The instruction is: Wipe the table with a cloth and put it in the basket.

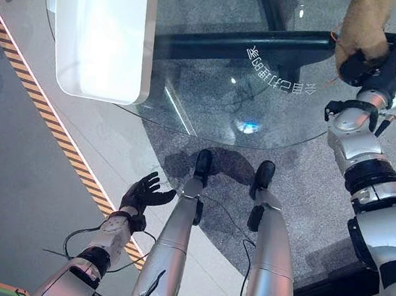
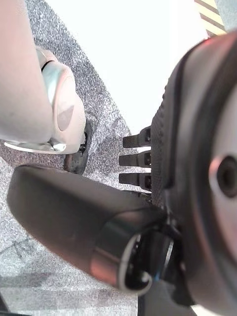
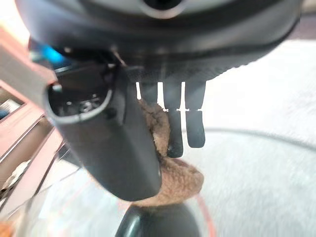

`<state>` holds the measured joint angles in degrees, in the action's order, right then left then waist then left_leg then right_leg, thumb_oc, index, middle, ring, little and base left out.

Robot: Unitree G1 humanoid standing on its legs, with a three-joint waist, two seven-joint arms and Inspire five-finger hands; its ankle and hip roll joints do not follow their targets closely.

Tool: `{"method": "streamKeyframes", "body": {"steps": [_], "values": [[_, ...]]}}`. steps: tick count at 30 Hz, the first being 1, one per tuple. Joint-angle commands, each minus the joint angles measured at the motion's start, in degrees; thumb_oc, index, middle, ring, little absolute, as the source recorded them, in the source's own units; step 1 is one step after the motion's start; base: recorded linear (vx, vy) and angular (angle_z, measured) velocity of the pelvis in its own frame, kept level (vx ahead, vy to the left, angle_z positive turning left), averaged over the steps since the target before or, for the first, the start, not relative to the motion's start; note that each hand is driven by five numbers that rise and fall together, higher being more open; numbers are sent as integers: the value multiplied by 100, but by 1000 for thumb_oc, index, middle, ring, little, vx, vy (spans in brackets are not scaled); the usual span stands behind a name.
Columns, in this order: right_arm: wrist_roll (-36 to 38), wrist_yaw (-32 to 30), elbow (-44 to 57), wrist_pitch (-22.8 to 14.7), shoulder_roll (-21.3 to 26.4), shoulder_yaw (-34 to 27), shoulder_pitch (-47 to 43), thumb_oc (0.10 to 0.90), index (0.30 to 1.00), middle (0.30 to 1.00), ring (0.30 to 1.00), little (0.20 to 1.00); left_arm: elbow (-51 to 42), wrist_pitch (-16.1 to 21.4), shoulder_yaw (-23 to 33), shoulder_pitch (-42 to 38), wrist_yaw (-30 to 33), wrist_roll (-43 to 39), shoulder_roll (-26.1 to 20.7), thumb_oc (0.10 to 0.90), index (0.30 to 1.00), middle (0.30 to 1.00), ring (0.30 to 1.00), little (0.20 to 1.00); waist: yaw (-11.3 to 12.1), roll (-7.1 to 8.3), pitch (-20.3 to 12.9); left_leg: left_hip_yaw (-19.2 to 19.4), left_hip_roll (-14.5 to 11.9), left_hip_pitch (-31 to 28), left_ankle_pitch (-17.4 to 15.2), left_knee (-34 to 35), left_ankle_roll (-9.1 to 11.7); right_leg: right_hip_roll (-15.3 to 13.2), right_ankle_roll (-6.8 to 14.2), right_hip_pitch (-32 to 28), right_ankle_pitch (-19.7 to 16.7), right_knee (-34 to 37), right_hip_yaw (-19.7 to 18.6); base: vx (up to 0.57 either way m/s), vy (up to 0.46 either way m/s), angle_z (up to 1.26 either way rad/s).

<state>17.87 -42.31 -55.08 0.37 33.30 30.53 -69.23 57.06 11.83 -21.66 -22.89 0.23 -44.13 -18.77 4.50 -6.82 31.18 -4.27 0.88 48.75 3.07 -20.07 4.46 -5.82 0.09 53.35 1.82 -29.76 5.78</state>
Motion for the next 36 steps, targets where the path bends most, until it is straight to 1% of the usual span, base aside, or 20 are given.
{"method": "streamKeyframes", "body": {"steps": [1,8,11,13,15,17,22,24,25,28,31,34,36], "values": [[-529,456,965,-295,-34,520,-291,100,300,300,300,200,284,128,131,109,-28,102,-12,800,900,900,900,900,158,-182,-138,412,343,-192,-203,-45,-365,269,-41,-294,291,210,357,0,0,0],[-723,1160,1365,-89,-414,750,-86,100,300,300,300,200,257,142,147,98,34,187,89,800,900,900,900,900,178,-198,-138,442,352,-256,-144,41,-353,281,-56,-347,299,250,368,0,0,0],[-737,1508,1417,-64,-564,901,24,100,300,300,300,200,278,154,160,102,27,220,108,800,900,900,900,900,190,-205,-138,445,358,-277,-129,56,-349,279,-69,-364,306,251,384,0,0,0],[-734,1614,1437,-46,-609,946,45,100,300,300,300,200,291,168,162,102,23,223,117,800,900,900,900,900,192,-208,-138,448,355,-283,-124,63,-345,274,-71,-372,309,254,387,0,0,0],[-829,1948,1515,-47,-757,1079,143,100,300,300,300,200,274,150,170,85,56,259,164,800,900,900,900,900,195,-217,-138,462,358,-308,-111,78,-334,266,-75,-395,313,268,387,0,0,0],[-840,2061,1577,-10,-848,1154,181,100,300,300,300,200,245,148,149,75,98,253,201,800,900,900,900,900,197,-230,-138,461,364,-310,-105,81,-331,265,-77,-390,315,264,382,0,0,0],[-893,2564,1775,16,-1088,1305,314,100,300,300,300,200,247,126,161,66,123,311,265,800,900,900,900,900,202,-241,-138,467,380,-333,-81,88,-319,253,-77,-410,318,265,385,0,0,0],[-970,2680,1845,43,-1130,1355,342,100,300,300,300,200,221,116,148,67,144,309,272,800,900,900,900,900,206,-243,-138,464,383,-324,-76,82,-314,252,-76,-402,319,258,386,0,0,0],[-928,2889,1974,115,-1190,1466,381,100,300,300,300,200,202,103,153,59,162,338,290,800,900,900,900,900,206,-237,-138,467,386,-308,-70,74,-312,247,-78,-385,313,258,386,0,0,0],[-980,3107,2088,164,-1263,1569,452,100,300,300,300,200,209,97,169,51,166,336,292,800,900,900,900,900,206,-228,-138,463,385,-311,-58,82,-305,252,-77,-385,321,247,379,0,0,0],[-961,3503,2217,219,-1300,1734,522,100,300,300,300,200,188,69,177,36,184,349,282,800,900,900,900,900,212,-209,-138,465,382,-314,-41,104,-305,248,-70,-392,305,281,392,0,0,0],[-986,3653,2354,244,-1332,1834,594,100,300,300,300,200,179,54,192,33,168,359,263,800,900,900,900,900,213,-186,-138,457,389,-311,-27,108,-306,254,-67,-395,289,298,395,0,0,0],[-1046,3614,2422,277,-1340,1854,621,100,300,300,300,200,181,46,196,25,169,359,252,800,900,900,900,900,208,-174,-138,456,389,-308,-24,99,-306,254,-63,-390,281,292,395,0,0,0]]}}
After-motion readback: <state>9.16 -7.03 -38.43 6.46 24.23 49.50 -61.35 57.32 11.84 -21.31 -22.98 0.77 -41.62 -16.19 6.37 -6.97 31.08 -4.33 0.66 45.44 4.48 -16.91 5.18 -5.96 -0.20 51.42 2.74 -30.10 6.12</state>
